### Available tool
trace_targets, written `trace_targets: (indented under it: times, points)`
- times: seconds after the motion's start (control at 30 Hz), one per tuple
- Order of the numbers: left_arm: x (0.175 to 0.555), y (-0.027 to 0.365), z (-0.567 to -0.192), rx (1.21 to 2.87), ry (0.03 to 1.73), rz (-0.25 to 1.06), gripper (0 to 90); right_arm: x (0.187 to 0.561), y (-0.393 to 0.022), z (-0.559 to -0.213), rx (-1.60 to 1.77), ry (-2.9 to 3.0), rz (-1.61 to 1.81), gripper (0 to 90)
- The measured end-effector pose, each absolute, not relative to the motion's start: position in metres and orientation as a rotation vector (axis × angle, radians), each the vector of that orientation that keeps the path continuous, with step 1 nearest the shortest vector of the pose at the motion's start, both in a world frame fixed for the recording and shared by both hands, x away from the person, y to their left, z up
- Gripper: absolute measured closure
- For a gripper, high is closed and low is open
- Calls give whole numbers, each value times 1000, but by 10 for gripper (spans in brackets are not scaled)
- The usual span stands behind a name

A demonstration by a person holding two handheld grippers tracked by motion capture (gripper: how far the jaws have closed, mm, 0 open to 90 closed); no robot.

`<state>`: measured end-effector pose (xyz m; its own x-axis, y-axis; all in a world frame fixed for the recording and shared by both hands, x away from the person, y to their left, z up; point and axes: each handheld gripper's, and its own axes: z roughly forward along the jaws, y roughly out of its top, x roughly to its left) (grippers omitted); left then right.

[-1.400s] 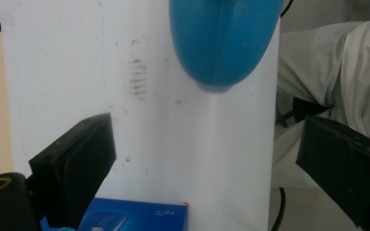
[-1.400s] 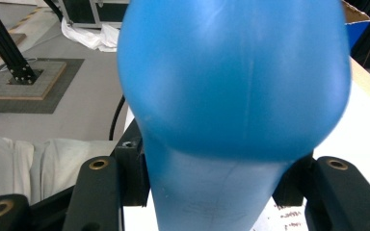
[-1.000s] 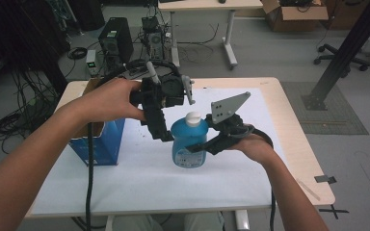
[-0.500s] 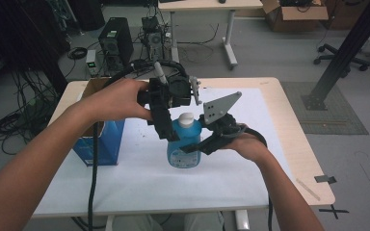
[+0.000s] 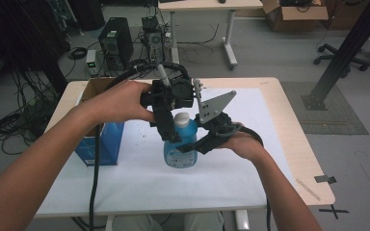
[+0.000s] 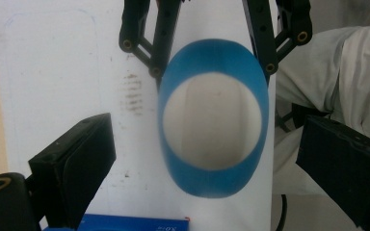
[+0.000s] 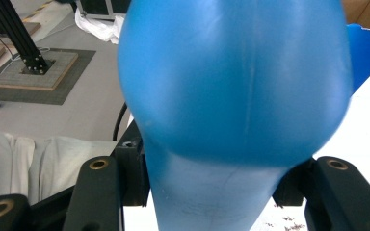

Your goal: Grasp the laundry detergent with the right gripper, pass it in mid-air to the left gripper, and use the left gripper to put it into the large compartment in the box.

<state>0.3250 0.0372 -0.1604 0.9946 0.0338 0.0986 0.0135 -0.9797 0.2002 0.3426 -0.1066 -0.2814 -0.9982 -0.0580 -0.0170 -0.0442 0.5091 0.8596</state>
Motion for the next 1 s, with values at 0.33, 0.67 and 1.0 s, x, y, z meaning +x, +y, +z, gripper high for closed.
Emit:
trace_targets:
  times: [0.33,0.67,1.0]
  points:
    - [326,31,-166,2953,23,156,72,343,-102,-281,100,-2716,-1540,442]
    - [328,29,-176,2974,31,126,83,343,-103,-280,106,-2715,-1548,441]
    - [328,30,-180,2976,17,113,128,344,-102,-281,111,-2712,-1550,441]
